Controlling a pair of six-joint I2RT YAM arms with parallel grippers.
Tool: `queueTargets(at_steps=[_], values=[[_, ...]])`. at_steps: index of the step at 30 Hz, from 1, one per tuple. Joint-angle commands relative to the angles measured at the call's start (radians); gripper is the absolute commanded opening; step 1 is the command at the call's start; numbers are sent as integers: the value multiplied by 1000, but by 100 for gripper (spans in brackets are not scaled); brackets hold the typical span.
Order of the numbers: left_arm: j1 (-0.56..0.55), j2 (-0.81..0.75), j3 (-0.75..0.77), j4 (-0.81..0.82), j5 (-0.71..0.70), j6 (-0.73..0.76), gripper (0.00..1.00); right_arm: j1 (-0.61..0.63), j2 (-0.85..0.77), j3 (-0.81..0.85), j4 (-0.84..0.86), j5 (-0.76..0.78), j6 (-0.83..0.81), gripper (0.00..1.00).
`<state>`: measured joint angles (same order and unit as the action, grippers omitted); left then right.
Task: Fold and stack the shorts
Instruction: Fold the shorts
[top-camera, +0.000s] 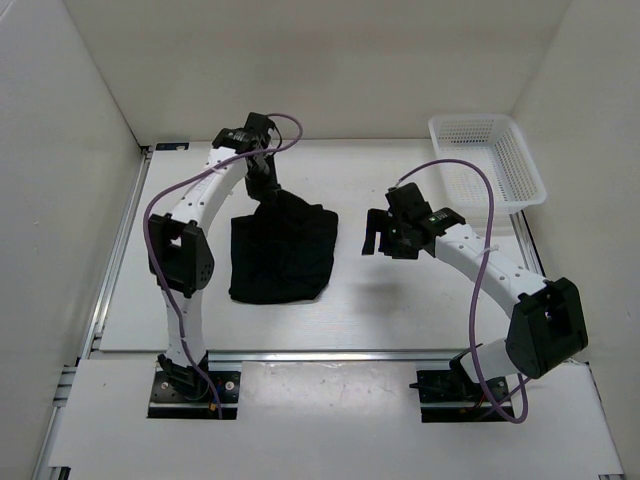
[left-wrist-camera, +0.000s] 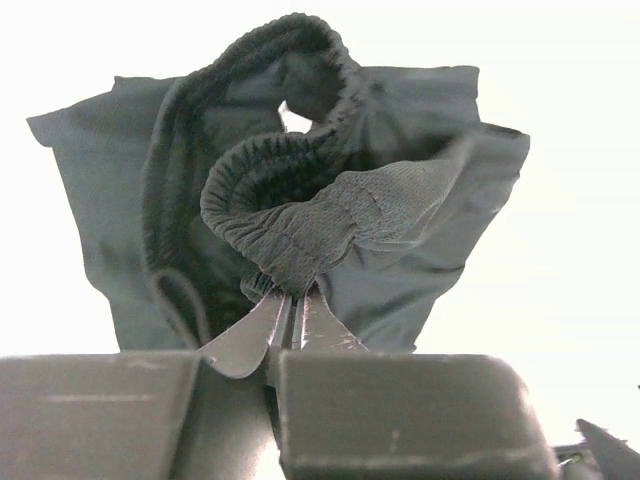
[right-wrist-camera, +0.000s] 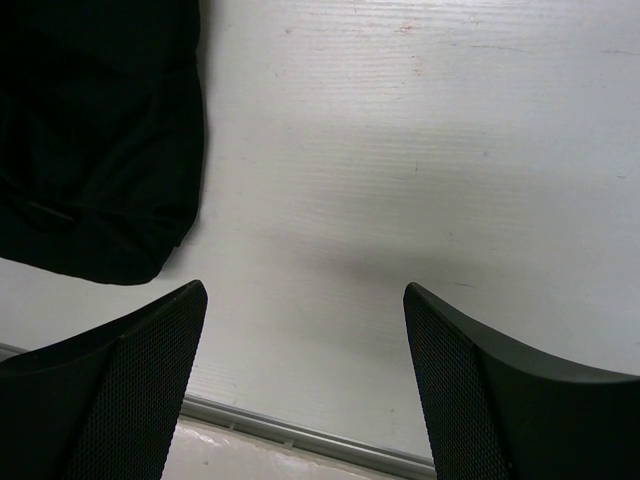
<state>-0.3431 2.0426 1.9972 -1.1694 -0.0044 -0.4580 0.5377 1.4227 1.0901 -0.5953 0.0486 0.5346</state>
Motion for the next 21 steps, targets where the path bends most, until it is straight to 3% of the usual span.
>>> queueTargets(at_steps=[1,3,6,7,9,14,19,21], values=[[-5,37,89,16,-6,-54,11,-4,5,25,-8,-10,-18,84],[-5,100,165,16,-16,-68,12,-4,5,25,-17,-10,-18,84],[21,224,274,-68,-5,-77,43,-4,5,25,-27,-10,-18,84],[21,241,320,-91,-5,-77,68,-4,-4,25,-28,-10,-18,84],[21,214,304,-85,-17,-77,85,-4,-13,25,-28,-1,-9,84],[41,56,49,28,-5,-65,96,-4,-13,2,-28,-1,-8,84],[90,22,-106,57,32,-42,99,-4,-13,2,-28,-10,-8,84],[104,22,-164,108,107,-15,99,-4,-13,2,-18,-10,-8,84]])
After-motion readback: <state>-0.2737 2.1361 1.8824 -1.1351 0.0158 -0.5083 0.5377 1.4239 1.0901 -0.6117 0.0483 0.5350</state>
